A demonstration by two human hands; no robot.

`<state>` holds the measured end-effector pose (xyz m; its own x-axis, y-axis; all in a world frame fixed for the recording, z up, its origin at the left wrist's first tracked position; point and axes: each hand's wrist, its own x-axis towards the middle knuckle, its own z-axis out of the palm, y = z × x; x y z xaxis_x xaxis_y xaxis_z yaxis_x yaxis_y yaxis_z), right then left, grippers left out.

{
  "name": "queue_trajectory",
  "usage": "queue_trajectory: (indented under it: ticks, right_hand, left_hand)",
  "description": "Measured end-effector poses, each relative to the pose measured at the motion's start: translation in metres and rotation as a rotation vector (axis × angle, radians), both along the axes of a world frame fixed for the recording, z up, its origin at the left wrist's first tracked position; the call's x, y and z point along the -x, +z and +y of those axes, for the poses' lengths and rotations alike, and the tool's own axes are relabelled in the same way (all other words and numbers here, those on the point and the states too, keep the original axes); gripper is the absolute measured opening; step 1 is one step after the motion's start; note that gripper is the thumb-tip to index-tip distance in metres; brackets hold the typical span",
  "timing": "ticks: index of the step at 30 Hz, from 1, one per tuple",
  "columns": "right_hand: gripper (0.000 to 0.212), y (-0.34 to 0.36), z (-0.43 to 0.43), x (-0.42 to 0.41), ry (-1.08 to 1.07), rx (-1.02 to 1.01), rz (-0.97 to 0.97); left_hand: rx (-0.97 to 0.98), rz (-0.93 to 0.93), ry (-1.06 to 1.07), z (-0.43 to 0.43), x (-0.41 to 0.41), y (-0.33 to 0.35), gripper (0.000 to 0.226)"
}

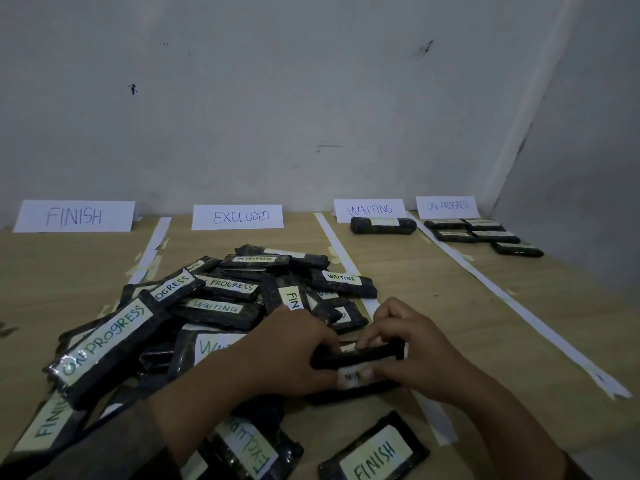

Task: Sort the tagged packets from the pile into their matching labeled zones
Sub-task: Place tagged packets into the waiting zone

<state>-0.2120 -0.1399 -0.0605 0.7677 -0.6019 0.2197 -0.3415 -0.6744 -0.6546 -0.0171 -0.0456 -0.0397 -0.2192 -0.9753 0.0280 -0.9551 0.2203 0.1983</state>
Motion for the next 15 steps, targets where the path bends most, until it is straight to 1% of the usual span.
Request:
queue_trajectory:
  ticks: [2, 4, 7, 9, 11, 15]
  right_hand:
    - [0.028, 0.000, -0.002, -0.001, -0.014, 0.051, -0.069]
    - [0.033, 0.000, -0.003, -0.002, -0.018, 0.102, -0.084]
    - [0.062, 0.000, -0.002, 0.000, 0.002, 0.238, 0.010]
    - [0.076, 0.000, -0.003, 0.002, 0.026, 0.298, 0.062]
    - [0.080, 0.001, -0.004, 0.004, 0.033, 0.352, 0.080]
    - [0.077, 0.009, -0.011, 0.006, 0.020, 0.414, 0.101]
  left_hand:
    - [-0.013, 0.108, 0.059, -0.003, -0.001, 0.003, 0.030]
    - [-0.028, 0.194, 0.118, -0.006, -0.003, 0.004, 0.025]
    - [0.015, 0.285, 0.198, -0.007, -0.009, 0.009, 0.026]
    - [0.041, 0.306, 0.225, -0.009, -0.013, 0.012, 0.025]
    - [0.034, 0.328, 0.233, -0.012, -0.016, 0.013, 0.023]
    - [0.055, 0.338, 0.220, -0.020, -0.013, 0.012, 0.029]
